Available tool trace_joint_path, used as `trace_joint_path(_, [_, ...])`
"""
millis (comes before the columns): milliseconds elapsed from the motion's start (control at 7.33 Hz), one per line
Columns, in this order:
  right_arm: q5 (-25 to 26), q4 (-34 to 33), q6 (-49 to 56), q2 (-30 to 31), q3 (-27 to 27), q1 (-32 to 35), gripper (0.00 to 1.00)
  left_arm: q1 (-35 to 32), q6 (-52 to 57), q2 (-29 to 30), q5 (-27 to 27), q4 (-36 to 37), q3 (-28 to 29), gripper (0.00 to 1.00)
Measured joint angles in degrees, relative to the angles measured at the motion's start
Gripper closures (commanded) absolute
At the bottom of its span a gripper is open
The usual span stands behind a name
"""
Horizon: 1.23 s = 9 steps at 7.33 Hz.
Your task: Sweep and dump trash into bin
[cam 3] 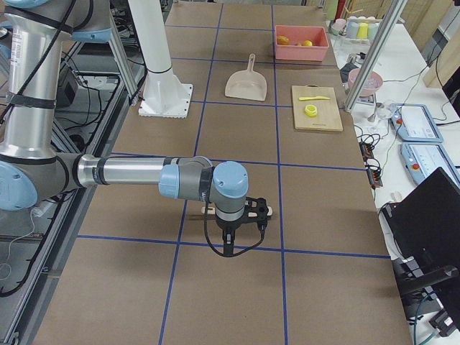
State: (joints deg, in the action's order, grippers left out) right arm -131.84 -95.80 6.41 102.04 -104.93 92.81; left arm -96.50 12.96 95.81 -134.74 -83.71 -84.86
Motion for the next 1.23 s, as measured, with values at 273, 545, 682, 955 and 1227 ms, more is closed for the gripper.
trace_joint_path(273, [-0.1,0.0,0.0,0.0,0.0,0.0,0.00,-0.1,-4.6,-0.4,0.0,0.0,-1.5,0.01])
trace_joint_path(545, [-0.1,0.0,0.0,0.0,-0.1,0.0,0.00,0.0,-5.5,-0.7,0.0,-0.1,-4.9,0.01])
trace_joint_path(682, [-0.1,0.0,-0.1,0.0,-0.1,0.0,0.00,0.2,-5.6,-1.1,0.0,-0.1,-6.3,0.01])
trace_joint_path(955, [-0.1,0.0,-0.1,0.0,-0.1,0.0,0.00,0.3,-5.6,-1.8,0.0,-0.1,-7.1,0.01])
trace_joint_path(1227, [-0.1,0.0,-0.1,0.0,-0.1,0.0,0.00,0.3,-5.6,-2.5,0.0,-0.1,-7.1,0.01])
